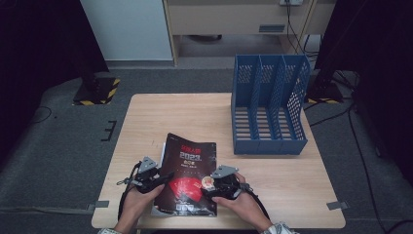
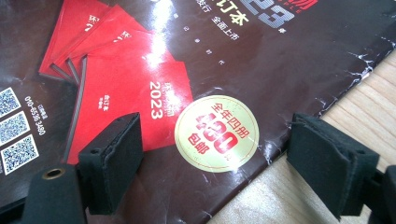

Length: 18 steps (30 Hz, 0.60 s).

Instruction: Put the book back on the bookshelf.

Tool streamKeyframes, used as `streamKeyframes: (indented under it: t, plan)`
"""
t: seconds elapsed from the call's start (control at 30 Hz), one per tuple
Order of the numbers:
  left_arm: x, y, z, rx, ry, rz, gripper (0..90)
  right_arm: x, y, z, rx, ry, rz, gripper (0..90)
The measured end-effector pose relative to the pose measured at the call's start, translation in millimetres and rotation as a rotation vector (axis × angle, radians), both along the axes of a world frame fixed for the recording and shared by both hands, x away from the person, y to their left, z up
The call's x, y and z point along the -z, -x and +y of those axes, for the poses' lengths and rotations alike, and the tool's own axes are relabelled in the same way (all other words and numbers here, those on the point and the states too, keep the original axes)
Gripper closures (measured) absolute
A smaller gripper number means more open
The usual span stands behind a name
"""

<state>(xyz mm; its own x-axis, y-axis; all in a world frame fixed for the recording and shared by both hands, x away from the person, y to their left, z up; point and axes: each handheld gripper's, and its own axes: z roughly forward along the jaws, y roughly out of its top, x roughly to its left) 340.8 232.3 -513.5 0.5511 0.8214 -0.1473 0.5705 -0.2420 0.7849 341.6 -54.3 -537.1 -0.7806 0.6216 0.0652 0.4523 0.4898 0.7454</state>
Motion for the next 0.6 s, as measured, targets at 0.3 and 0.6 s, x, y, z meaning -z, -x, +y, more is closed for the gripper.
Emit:
streamKeyframes:
  t: [0.3,0.6]
  plan:
    - [1.3,-2.0,-0.5,0.003,0.025,0.011,52.7,0.0,0.4,0.2,0.005,0.001,-0.001,18.2]
    - [4.2,-4.6,-2.3,-0.015,0.016,0.008,51.2,0.2,0.8,1.3,0.006,0.003,-0.001,17.0]
